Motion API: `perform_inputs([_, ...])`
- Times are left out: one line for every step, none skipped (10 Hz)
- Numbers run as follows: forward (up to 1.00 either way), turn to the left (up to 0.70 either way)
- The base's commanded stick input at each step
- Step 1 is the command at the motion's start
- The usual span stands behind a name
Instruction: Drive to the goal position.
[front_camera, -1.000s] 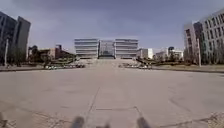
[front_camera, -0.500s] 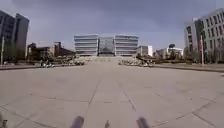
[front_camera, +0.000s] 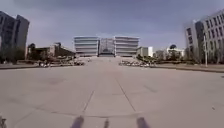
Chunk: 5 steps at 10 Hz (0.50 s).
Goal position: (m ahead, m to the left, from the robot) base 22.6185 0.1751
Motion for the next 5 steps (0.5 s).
perform_inputs([0.99,0.0])
perform_inputs([0.99,0.0])
perform_inputs([0.99,0.0])
perform_inputs([0.99,0.0])
perform_inputs([0.99,0.0])
